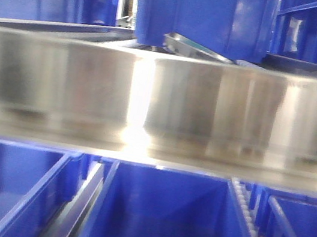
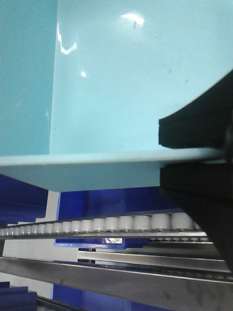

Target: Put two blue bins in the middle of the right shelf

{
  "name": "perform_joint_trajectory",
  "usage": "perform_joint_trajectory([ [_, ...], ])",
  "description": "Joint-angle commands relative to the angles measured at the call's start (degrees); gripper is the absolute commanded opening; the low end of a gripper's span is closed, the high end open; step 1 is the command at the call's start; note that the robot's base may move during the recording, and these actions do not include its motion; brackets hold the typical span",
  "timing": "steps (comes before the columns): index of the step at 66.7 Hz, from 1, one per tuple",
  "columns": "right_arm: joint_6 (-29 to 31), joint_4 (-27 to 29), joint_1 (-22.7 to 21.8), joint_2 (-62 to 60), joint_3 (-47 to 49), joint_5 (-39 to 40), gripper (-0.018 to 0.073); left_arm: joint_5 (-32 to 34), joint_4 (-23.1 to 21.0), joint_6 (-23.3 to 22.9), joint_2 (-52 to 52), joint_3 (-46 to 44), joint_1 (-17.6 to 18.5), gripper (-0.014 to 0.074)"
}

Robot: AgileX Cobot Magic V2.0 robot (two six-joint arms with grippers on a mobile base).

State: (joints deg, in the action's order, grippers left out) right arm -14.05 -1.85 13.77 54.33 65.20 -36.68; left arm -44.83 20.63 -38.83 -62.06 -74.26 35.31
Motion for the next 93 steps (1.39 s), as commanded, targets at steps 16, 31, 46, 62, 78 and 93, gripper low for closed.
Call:
perform_joint_trajectory([
  [16,-0.1,-3.4,-0.9,-0.6,0.9,1.6,-0.0166,-0.5,4.4,0.2,0.8,-0.8,-0.7,-0.0111],
  [31,-0.1,-3.4,-0.9,-0.6,0.9,1.6,-0.0166,-0.5,4.5,0.2,0.8,-0.8,-0.7,-0.0111],
  [46,-0.1,-3.4,-0.9,-0.6,0.9,1.6,-0.0166,-0.5,4.5,0.2,0.8,-0.8,-0.7,-0.0111],
  [62,-0.1,-3.4,-0.9,-0.6,0.9,1.6,-0.0166,-0.5,4.5,0.2,0.8,-0.8,-0.7,-0.0111],
  [78,-0.1,-3.4,-0.9,-0.6,0.9,1.6,-0.0166,-0.5,4.5,0.2,0.8,-0.8,-0.7,-0.0111],
  [93,-0.1,-3.4,-0.9,-0.6,0.9,1.6,-0.0166,-0.5,4.5,0.2,0.8,-0.8,-0.7,-0.0111],
])
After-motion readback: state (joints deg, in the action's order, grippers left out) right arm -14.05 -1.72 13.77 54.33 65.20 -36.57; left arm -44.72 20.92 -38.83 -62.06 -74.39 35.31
